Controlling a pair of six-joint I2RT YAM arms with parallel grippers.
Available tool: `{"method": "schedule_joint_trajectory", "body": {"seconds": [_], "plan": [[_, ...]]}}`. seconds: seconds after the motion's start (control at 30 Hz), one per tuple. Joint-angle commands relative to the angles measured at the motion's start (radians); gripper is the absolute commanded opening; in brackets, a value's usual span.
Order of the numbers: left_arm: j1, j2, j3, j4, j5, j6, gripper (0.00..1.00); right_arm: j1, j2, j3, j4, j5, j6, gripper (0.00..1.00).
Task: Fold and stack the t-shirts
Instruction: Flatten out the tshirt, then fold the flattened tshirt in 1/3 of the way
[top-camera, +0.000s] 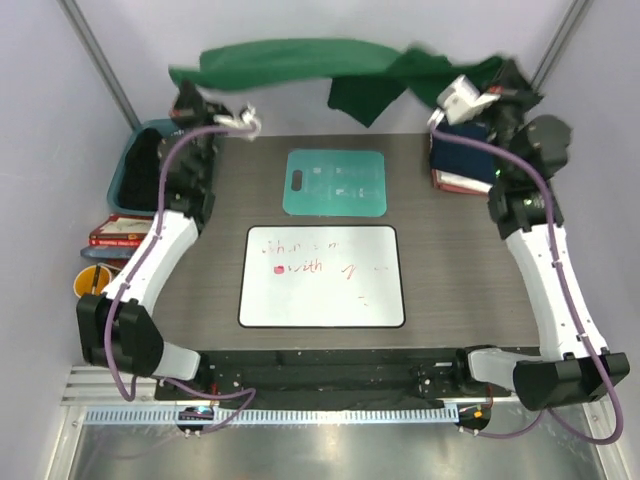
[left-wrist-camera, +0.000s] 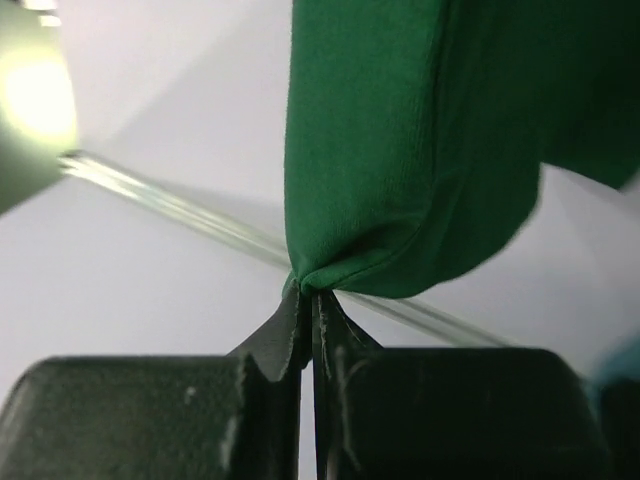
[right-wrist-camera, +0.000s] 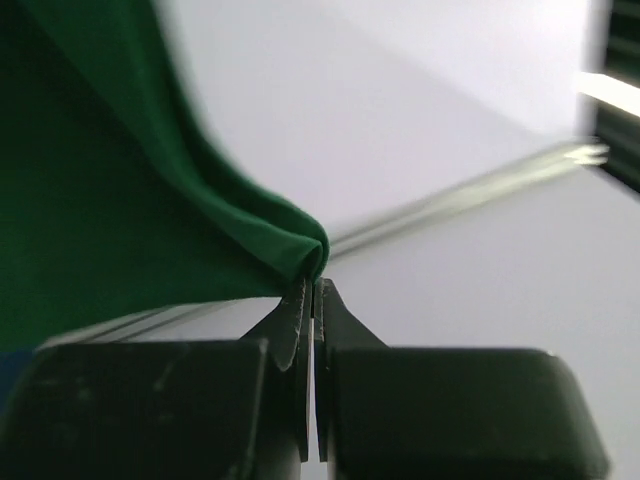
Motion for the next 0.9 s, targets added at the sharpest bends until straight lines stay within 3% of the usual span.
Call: {"method": "schedule_joint_trajectory", "body": {"seconds": [0.0, 0.03, 0.17, 0.3, 0.4, 0.7, 0.87], "plan": [[0.003, -0.109, -0.389, -0.142, 0.042, -0.058, 0.0, 0.01, -0.095, -0.287, -0.362, -0.118, 0.094, 0.01], [0.0, -0.134, -0.502, -0.175, 0.088, -0.046, 0.0, 0.01, -0.127, -0.336, -0.415, -0.144, 0.102, 0.01], [0.005, -0.247, -0.663, -0.535, 0.22, 0.036, 0.0, 0.012, -0.277, -0.524, -0.728, -0.232, -0.013, 0.01], [0.008, -0.317, -0.697, -0.813, 0.312, 0.15, 0.0, 0.012, -0.275, -0.57, -1.092, -0.255, -0.125, 0.01], [0.008, -0.311, -0.663, -0.981, 0.331, 0.185, 0.0, 0.01, -0.243, -0.57, -1.267, -0.244, -0.167, 0.01], [0.008, -0.225, -0.511, -1.369, 0.306, 0.182, 0.0, 0.012, -0.221, -0.562, -1.415, -0.202, -0.191, 0.01], [0.008, -0.303, -0.543, -1.483, 0.315, 0.258, 0.0, 0.01, -0.236, -0.565, -1.235, -0.143, -0.144, 0.01]]}}
